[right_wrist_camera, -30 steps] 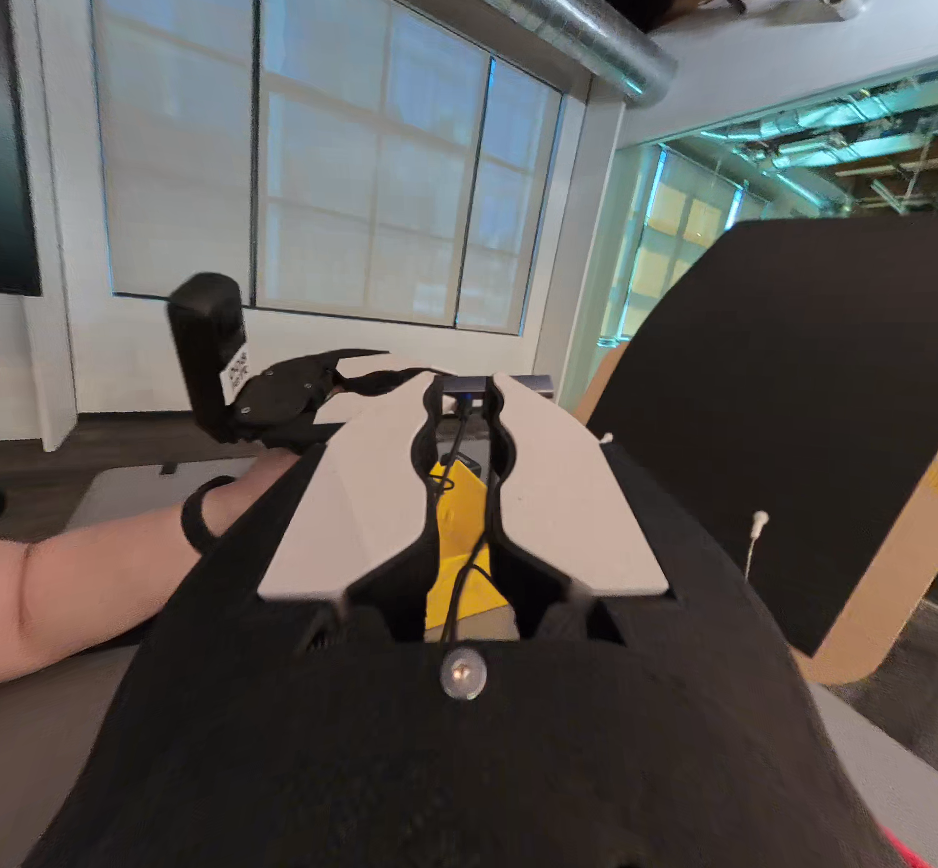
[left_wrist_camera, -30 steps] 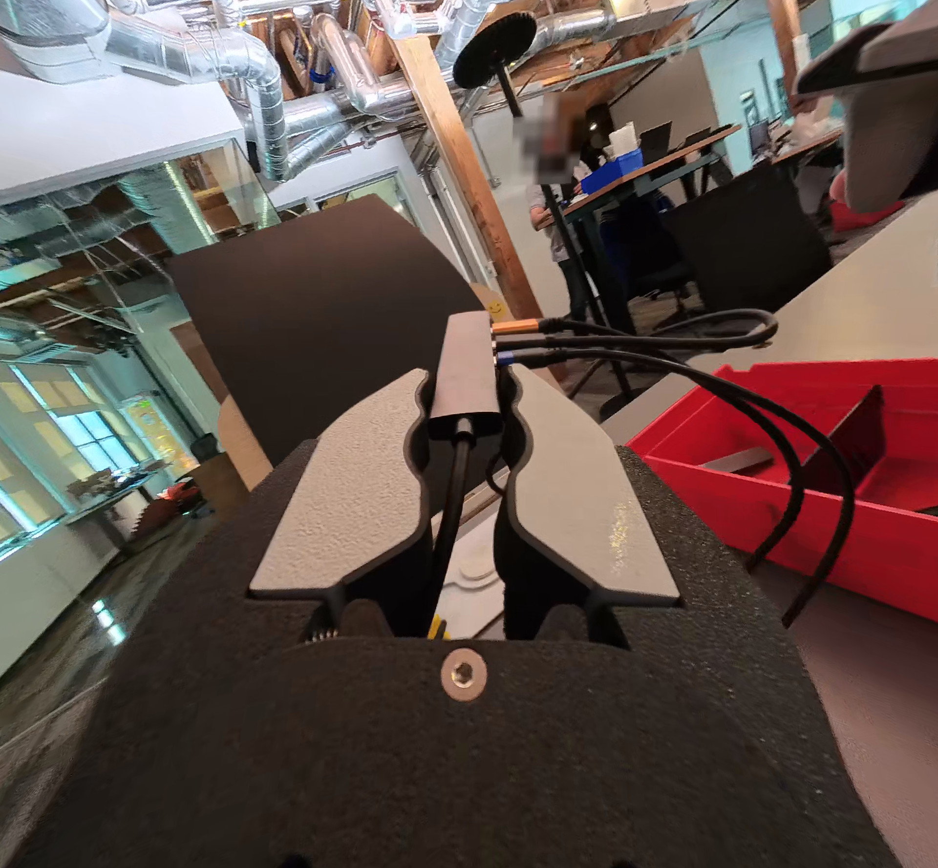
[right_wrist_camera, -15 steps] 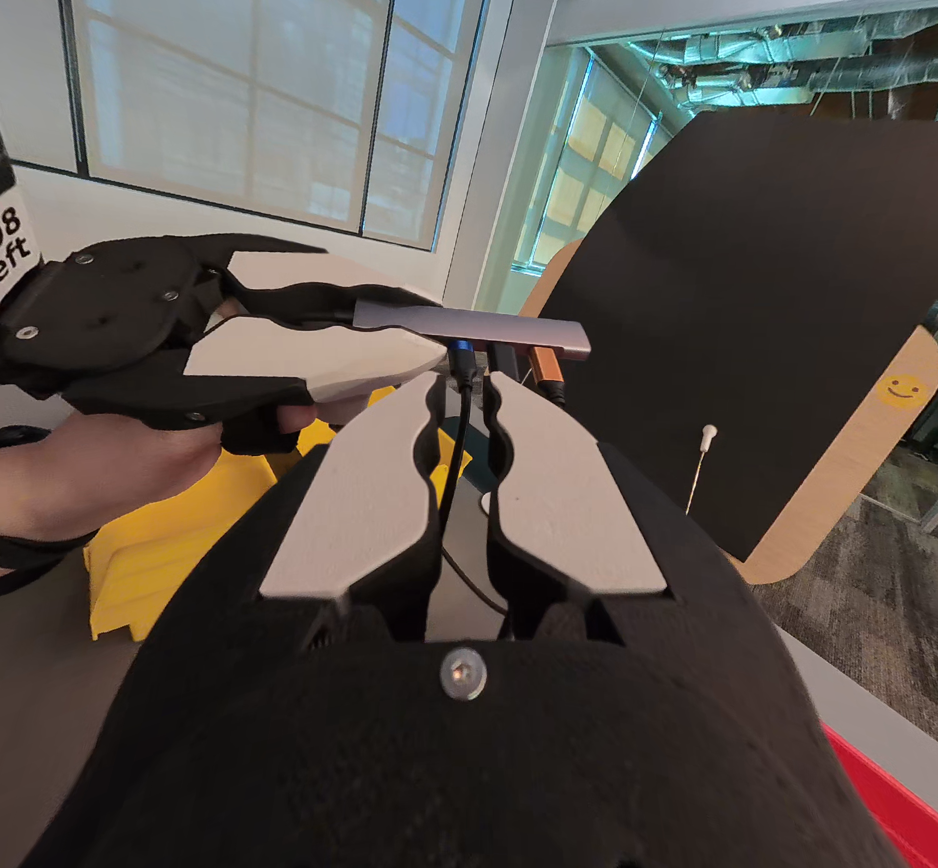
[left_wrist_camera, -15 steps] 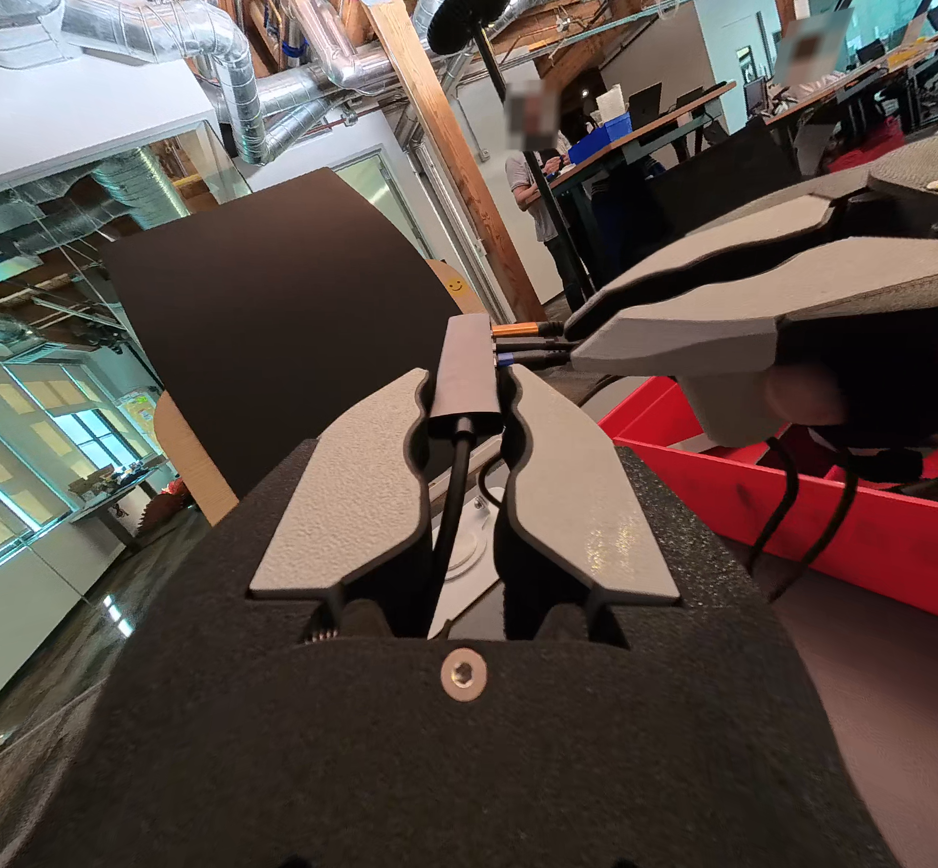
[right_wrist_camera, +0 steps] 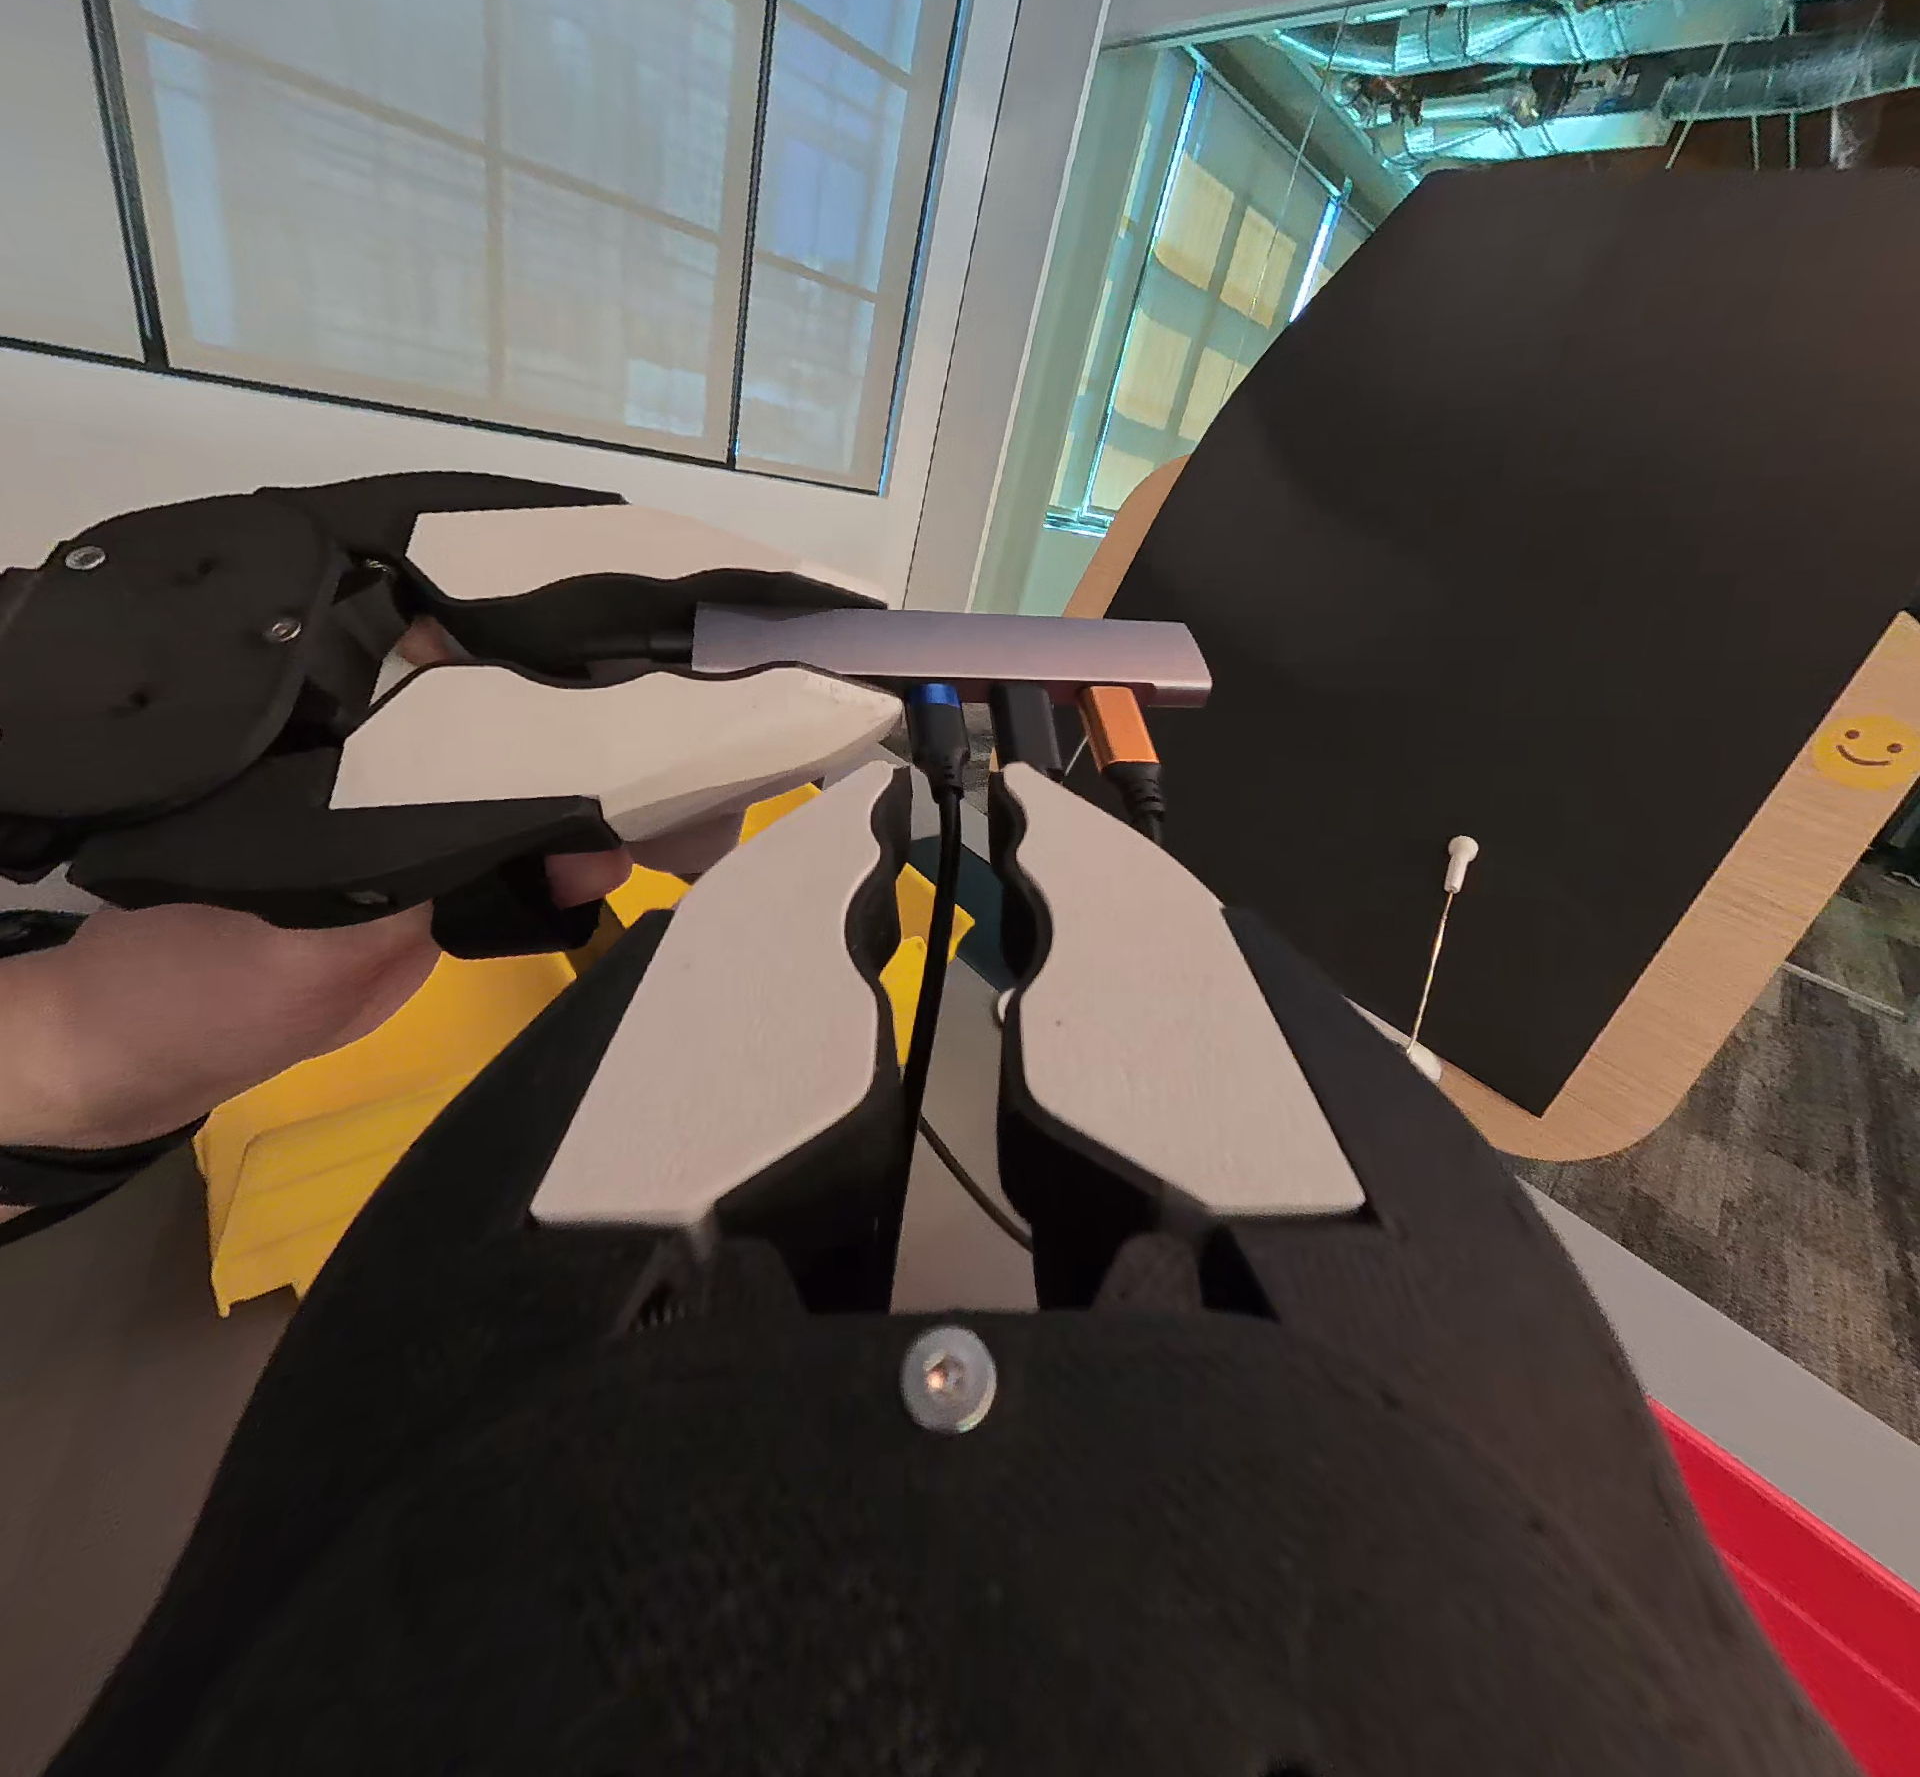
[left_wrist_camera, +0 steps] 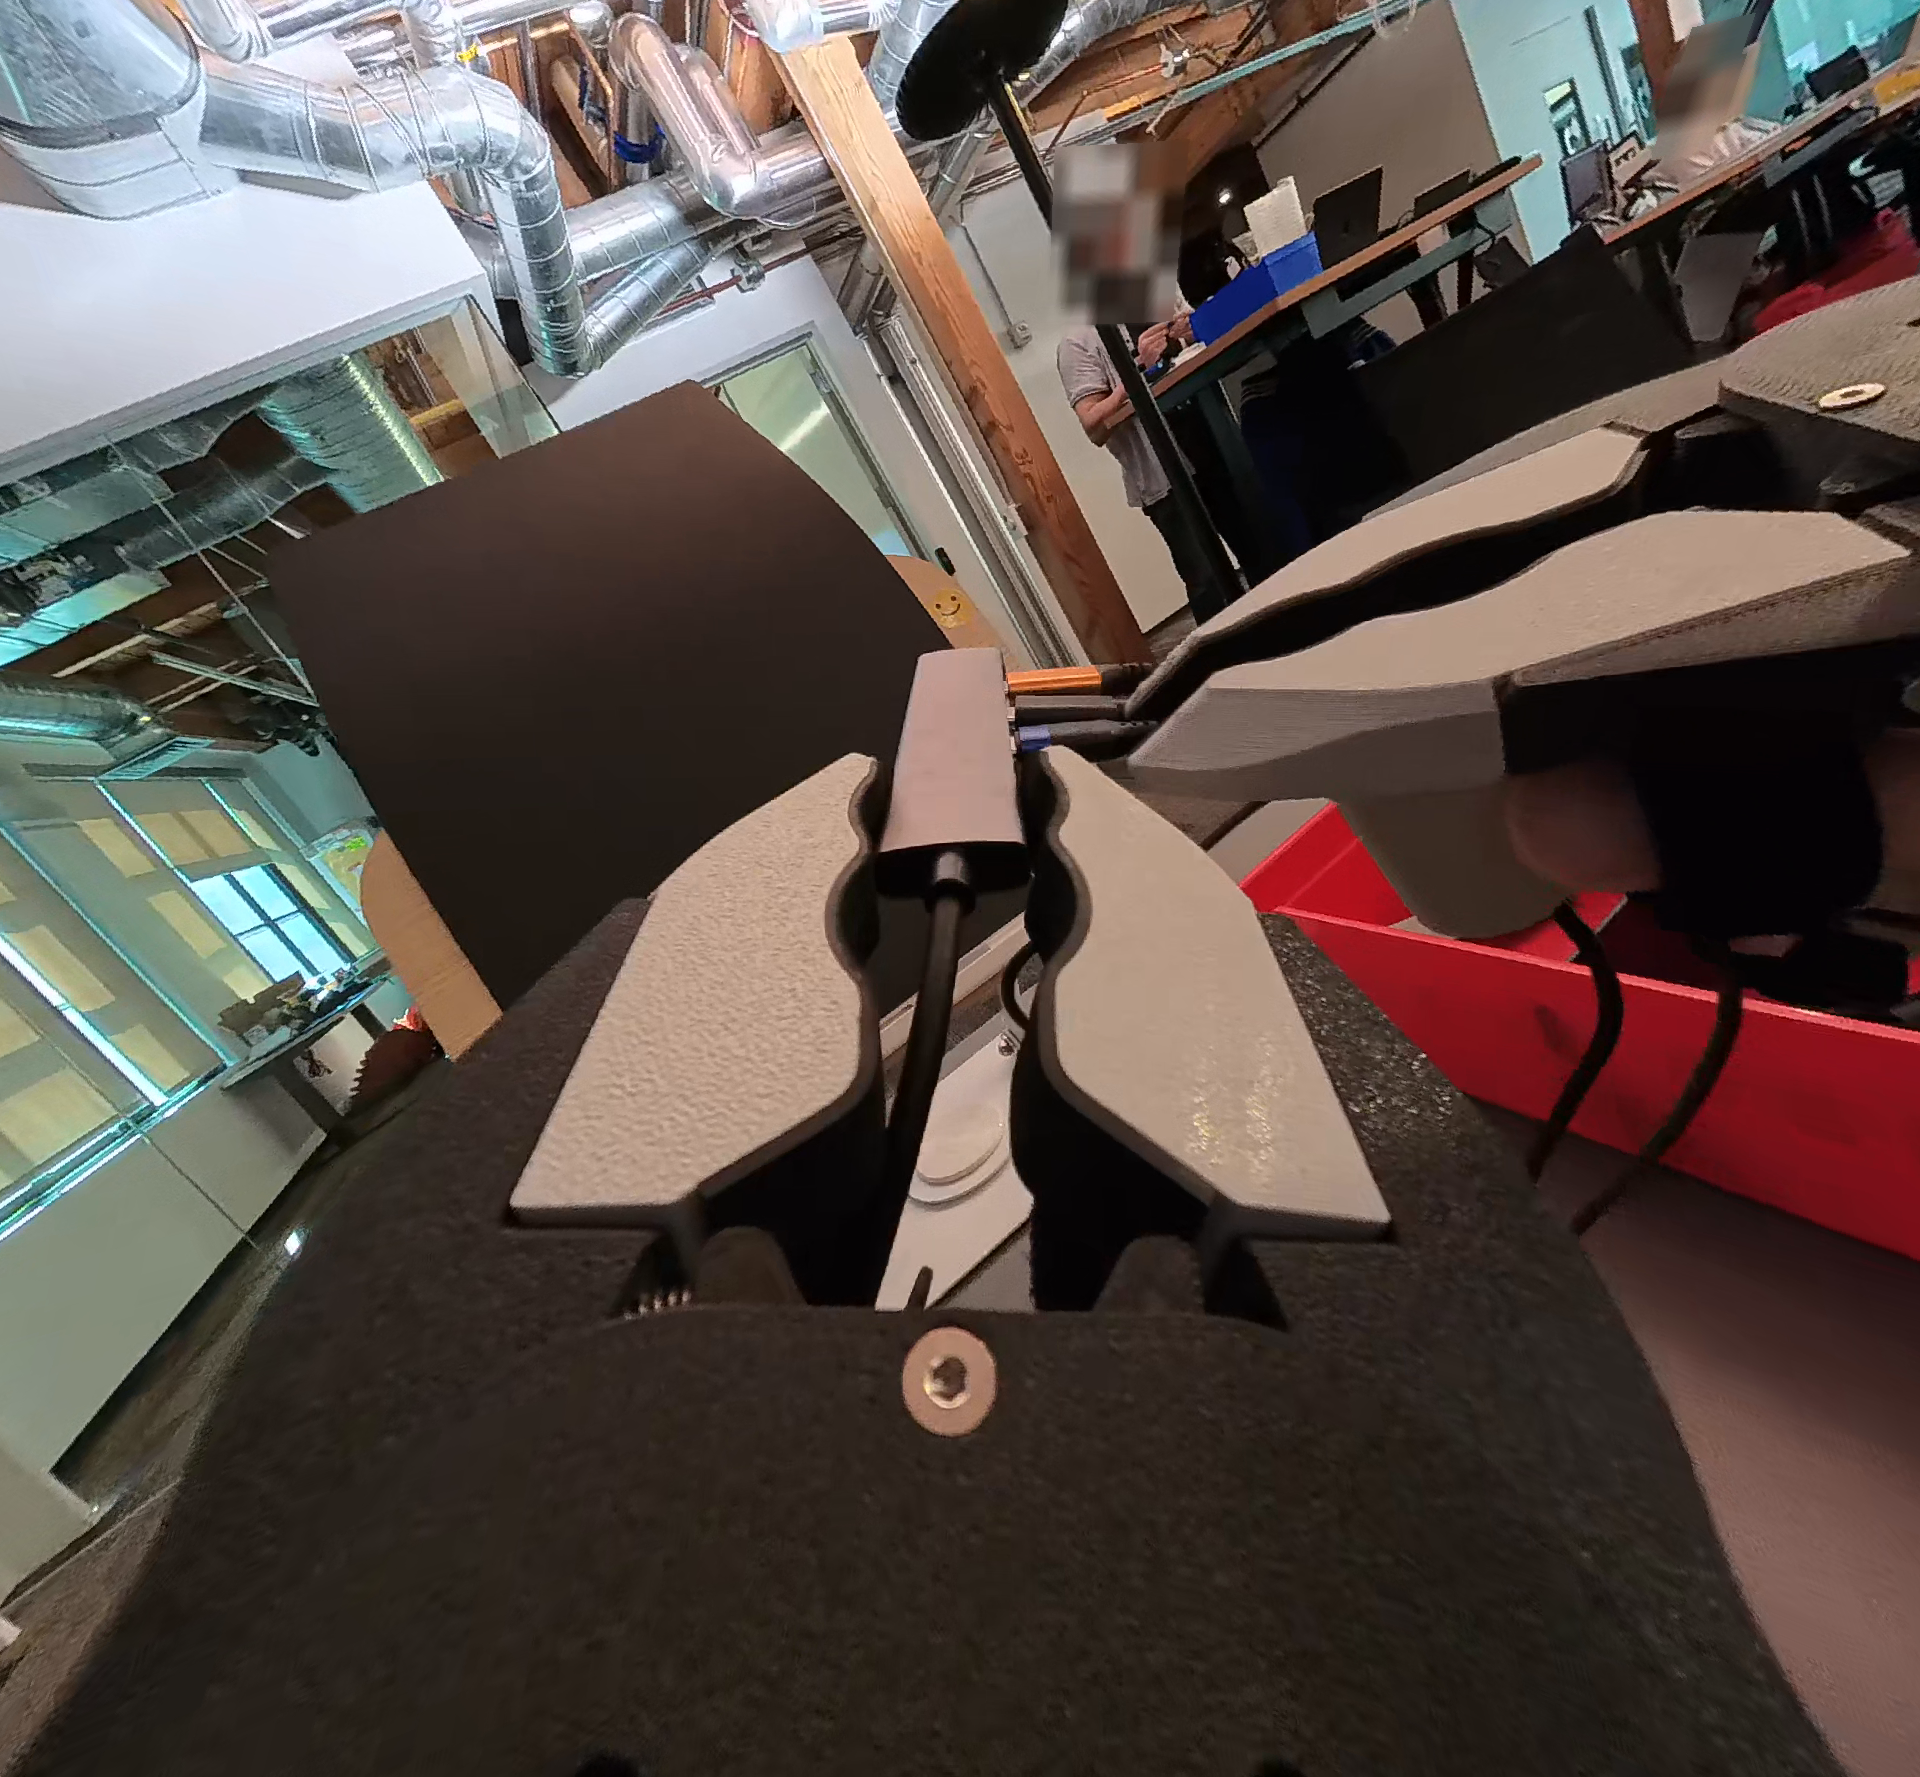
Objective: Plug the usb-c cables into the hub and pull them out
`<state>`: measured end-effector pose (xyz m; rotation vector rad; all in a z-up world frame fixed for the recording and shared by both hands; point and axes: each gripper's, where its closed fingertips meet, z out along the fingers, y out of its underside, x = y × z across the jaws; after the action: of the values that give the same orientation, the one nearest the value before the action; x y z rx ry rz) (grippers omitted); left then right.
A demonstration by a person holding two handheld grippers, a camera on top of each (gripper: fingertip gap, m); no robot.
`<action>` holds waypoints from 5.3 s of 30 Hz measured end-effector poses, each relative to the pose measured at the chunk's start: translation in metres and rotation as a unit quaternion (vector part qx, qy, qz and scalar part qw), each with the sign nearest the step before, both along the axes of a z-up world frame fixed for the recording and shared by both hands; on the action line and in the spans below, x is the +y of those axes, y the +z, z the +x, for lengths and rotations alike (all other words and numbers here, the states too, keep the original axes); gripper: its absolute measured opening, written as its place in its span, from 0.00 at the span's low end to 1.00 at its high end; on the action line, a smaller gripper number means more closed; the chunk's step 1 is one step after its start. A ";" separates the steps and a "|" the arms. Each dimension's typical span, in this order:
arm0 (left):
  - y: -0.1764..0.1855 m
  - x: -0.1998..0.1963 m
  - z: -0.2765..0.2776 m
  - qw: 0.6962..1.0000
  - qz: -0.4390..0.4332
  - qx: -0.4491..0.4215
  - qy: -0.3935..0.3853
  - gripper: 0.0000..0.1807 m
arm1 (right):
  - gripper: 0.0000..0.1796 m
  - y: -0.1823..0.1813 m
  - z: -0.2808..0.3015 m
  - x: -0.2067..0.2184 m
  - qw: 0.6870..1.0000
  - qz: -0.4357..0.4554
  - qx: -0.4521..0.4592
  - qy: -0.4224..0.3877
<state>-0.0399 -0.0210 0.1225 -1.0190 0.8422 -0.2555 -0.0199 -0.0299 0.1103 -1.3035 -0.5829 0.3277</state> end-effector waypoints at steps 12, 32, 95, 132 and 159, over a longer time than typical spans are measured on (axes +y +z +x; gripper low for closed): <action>0.001 -0.002 0.001 1.000 -0.003 -0.001 -0.004 0.13 | 0.05 0.001 -0.002 -0.001 1.000 0.014 -0.002 0.000; -0.007 0.015 0.023 0.999 -0.043 -0.003 -0.012 0.13 | 0.04 -0.006 0.020 0.014 0.999 -0.025 0.041 0.024; 0.004 0.018 0.021 0.996 -0.085 -0.002 -0.020 0.14 | 0.04 0.003 0.020 0.011 0.997 0.051 -0.017 -0.060; 0.012 -0.002 0.027 0.996 -0.063 -0.046 -0.036 0.13 | 0.07 0.016 0.023 -0.001 0.991 0.106 0.016 -0.074; 0.015 -0.012 0.030 0.997 -0.048 -0.044 -0.048 0.13 | 0.07 0.024 0.025 -0.009 0.979 0.169 -0.028 -0.111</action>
<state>-0.0095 -0.0330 0.1374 -1.0514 0.8059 -0.4232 0.0048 -0.0386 0.1340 -1.0388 -0.5090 0.0048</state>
